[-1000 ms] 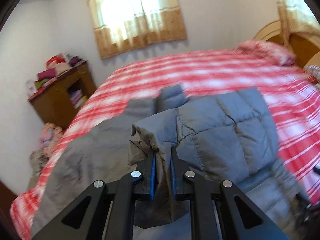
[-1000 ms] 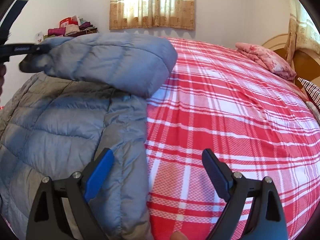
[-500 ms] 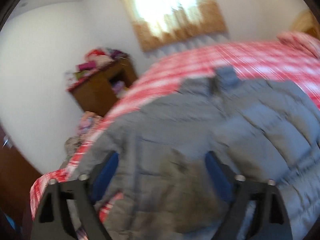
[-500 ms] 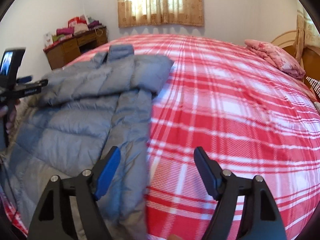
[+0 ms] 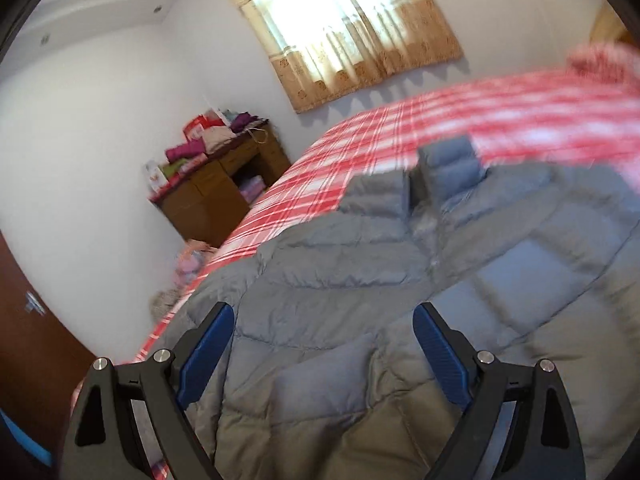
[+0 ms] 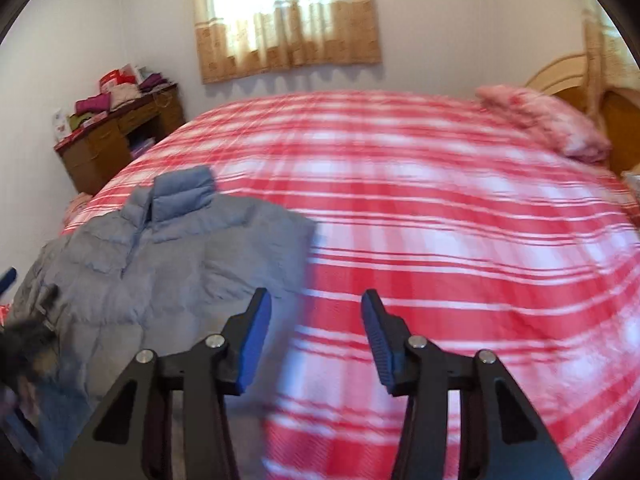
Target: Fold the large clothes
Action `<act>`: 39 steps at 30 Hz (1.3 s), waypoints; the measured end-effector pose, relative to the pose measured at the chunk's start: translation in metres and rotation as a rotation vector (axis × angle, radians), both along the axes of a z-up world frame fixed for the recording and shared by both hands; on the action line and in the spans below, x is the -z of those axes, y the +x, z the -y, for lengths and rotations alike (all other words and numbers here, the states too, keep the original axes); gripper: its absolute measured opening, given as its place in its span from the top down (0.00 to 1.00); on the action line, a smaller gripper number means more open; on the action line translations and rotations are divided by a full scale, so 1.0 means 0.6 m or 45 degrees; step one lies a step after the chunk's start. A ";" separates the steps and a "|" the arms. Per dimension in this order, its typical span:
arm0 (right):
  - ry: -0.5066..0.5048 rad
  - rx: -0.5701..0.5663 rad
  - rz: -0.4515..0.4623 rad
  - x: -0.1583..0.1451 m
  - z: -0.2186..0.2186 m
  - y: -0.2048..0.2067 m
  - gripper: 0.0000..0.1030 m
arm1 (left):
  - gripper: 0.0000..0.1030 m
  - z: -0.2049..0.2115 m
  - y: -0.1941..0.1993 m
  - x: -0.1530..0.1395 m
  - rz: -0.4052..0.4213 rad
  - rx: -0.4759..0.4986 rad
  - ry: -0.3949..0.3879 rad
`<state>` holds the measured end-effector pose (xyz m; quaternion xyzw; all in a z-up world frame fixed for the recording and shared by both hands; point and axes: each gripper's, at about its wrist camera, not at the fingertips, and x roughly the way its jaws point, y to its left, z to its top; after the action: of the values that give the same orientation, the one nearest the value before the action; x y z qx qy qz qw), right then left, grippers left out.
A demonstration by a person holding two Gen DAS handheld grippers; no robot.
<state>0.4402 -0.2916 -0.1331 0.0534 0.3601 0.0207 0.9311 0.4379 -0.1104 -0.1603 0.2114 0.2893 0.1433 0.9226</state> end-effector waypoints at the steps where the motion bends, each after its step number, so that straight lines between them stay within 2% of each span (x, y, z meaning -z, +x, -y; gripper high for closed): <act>1: 0.003 -0.046 -0.034 0.021 -0.023 0.019 0.53 | 0.11 -0.006 0.009 0.013 -0.024 -0.016 0.012; 4: 0.013 -0.109 -0.087 0.062 -0.056 0.034 0.53 | 0.11 -0.039 0.039 0.054 -0.109 -0.073 0.010; 8: -0.074 -0.154 -0.110 0.104 -0.081 0.035 0.53 | 0.07 -0.081 0.052 0.074 -0.188 -0.086 -0.123; 13: -0.020 -0.148 -0.120 0.112 -0.067 0.035 0.53 | 0.02 -0.100 0.065 0.085 -0.218 -0.116 -0.213; 20: -0.081 -0.144 -0.125 0.114 -0.082 0.042 0.53 | 0.01 -0.099 0.070 0.090 -0.212 -0.123 -0.211; 30: -0.097 -0.144 -0.140 0.115 -0.087 0.045 0.52 | 0.01 -0.090 0.060 0.091 -0.207 -0.128 -0.182; 33: -0.147 -0.130 -0.131 0.084 -0.085 0.034 0.53 | 0.01 -0.091 0.050 0.064 -0.217 -0.122 -0.177; 34: -0.120 -0.112 -0.052 0.057 -0.078 0.021 0.53 | 0.01 -0.094 0.033 0.036 -0.141 -0.100 -0.197; 36: -0.089 -0.071 0.028 0.022 -0.074 0.015 0.53 | 0.01 -0.093 0.010 -0.002 -0.039 -0.037 -0.229; 39: -0.049 -0.043 0.037 0.003 -0.083 0.042 0.51 | 0.01 -0.074 0.013 -0.029 -0.023 0.024 -0.289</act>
<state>0.4656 -0.2417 -0.1350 0.0290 0.3478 0.0303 0.9366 0.4458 -0.0659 -0.1427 0.1094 0.3098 0.0991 0.9393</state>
